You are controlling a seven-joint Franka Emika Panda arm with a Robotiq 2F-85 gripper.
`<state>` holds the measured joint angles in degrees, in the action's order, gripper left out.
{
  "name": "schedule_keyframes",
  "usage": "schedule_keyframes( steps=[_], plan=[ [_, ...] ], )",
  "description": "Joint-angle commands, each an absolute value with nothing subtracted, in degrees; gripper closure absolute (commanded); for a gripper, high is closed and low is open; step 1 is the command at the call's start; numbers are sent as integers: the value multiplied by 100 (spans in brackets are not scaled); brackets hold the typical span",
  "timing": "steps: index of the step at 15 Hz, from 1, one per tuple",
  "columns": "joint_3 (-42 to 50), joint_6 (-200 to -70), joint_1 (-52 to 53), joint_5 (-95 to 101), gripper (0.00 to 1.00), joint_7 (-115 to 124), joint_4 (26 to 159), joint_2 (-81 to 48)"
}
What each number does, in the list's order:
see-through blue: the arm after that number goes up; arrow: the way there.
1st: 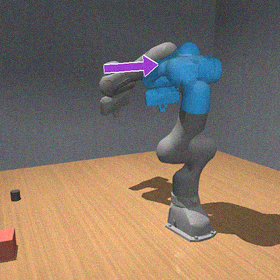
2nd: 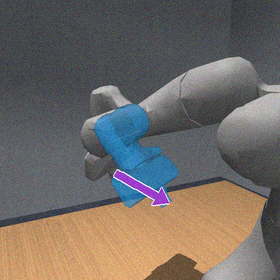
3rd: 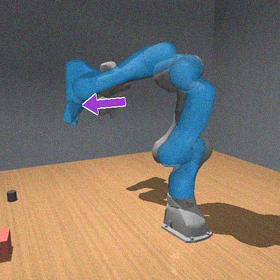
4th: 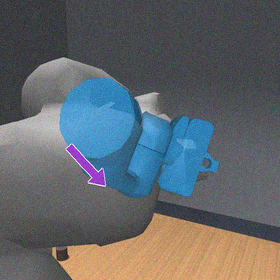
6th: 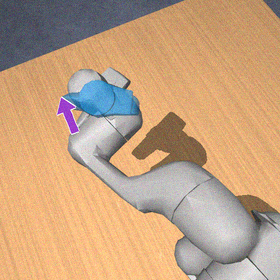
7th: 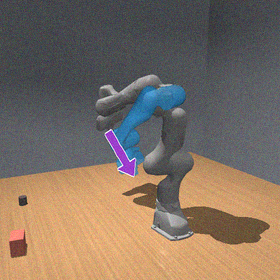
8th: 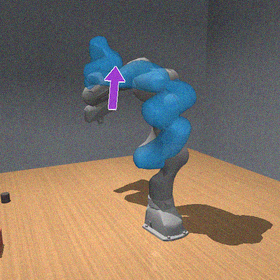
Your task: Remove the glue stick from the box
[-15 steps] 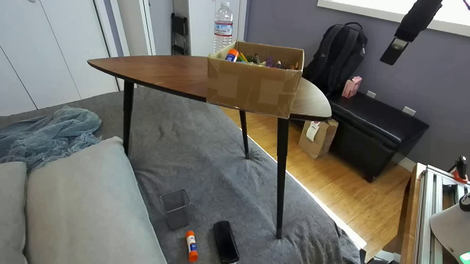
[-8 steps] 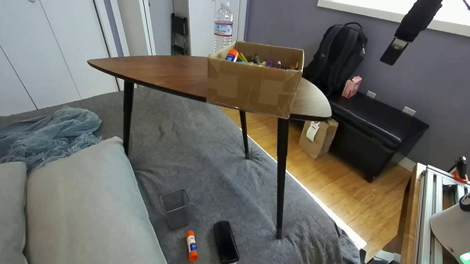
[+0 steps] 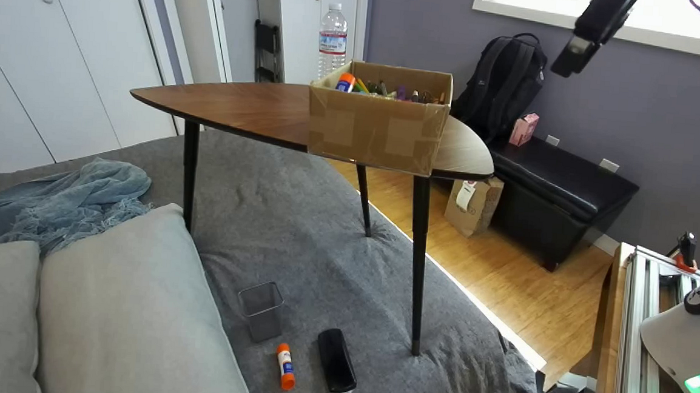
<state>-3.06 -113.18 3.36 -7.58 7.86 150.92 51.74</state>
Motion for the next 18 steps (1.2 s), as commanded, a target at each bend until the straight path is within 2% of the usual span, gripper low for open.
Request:
schedule_keyframes(
  steps=[1,10,18],
  plan=[
    [-437,-11628,264,-1118,0,1237,14180,4193],
    [-476,-11935,-166,-1269,0,3011,12212,2076],
    [-396,-12169,-115,-1458,0,3043,12103,1536]
  ],
)
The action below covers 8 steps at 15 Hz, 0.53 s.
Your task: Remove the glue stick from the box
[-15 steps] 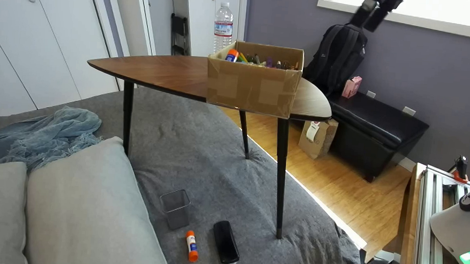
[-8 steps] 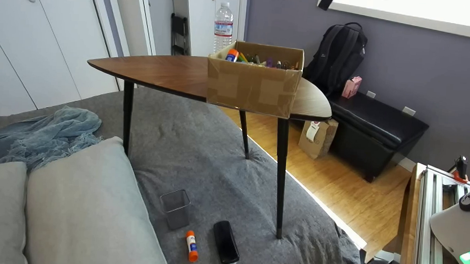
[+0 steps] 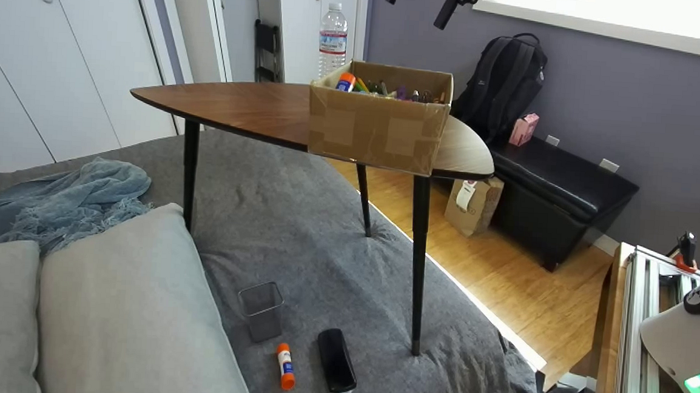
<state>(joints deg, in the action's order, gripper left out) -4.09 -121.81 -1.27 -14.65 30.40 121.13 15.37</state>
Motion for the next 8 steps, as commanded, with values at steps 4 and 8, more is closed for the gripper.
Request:
schedule_keyframes(
  steps=[4,8],
  plan=[
    [-394,-12171,-112,-1466,0,3044,12065,1497],
    [-204,-12400,-59,-1856,0,2440,12047,1134]
  ],
)
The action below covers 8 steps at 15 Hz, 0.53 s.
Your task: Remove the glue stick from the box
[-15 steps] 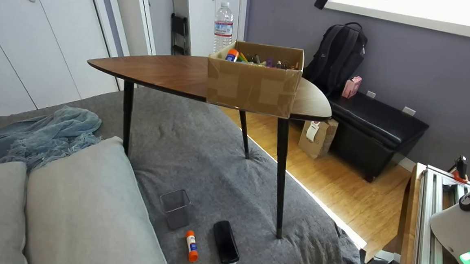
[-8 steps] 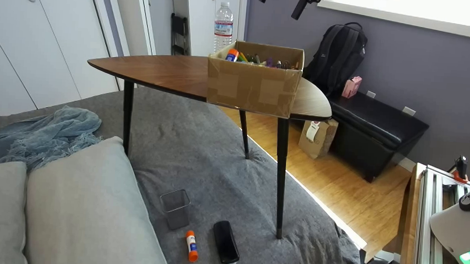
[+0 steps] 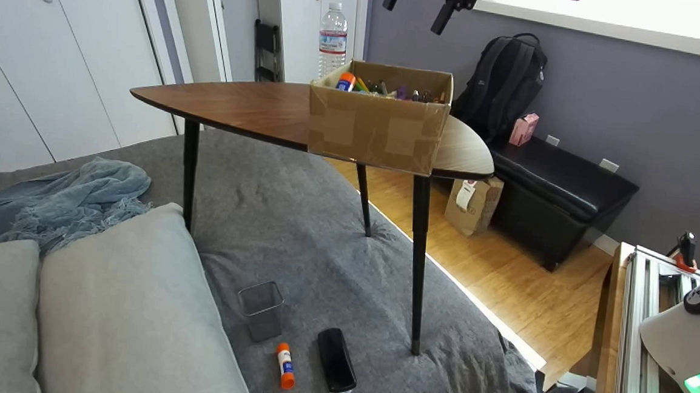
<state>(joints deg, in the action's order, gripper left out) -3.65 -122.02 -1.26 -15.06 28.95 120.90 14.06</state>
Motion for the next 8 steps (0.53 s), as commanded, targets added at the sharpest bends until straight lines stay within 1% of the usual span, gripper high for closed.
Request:
schedule_keyframes(
  steps=[1,3,8],
  plan=[
    [-143,-12423,-31,-2040,0,2209,12030,1031],
    [-60,-12538,-2,-2378,0,1715,12003,843],
    [93,-12299,39,-3552,0,274,11798,348]
  ],
)
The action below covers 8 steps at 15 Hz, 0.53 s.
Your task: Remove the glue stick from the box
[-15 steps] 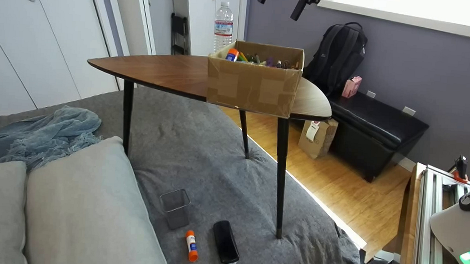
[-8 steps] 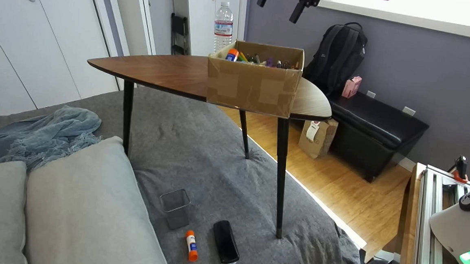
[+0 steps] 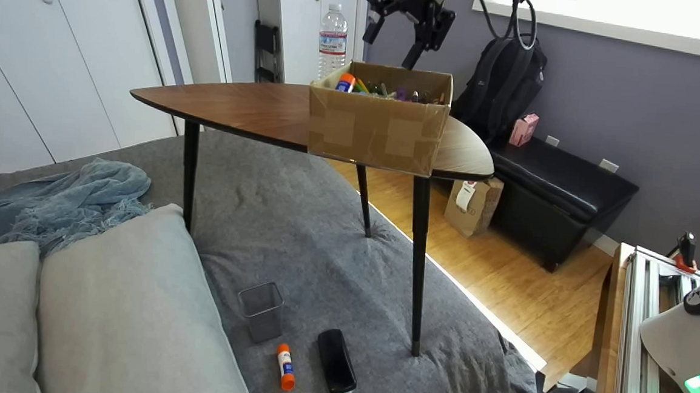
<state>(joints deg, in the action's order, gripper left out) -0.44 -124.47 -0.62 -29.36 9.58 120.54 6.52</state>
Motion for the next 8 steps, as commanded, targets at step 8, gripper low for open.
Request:
schedule_keyframes(
  steps=[8],
  plan=[
    [134,-11899,-124,-4618,0,-1142,11337,-266]
  ],
)
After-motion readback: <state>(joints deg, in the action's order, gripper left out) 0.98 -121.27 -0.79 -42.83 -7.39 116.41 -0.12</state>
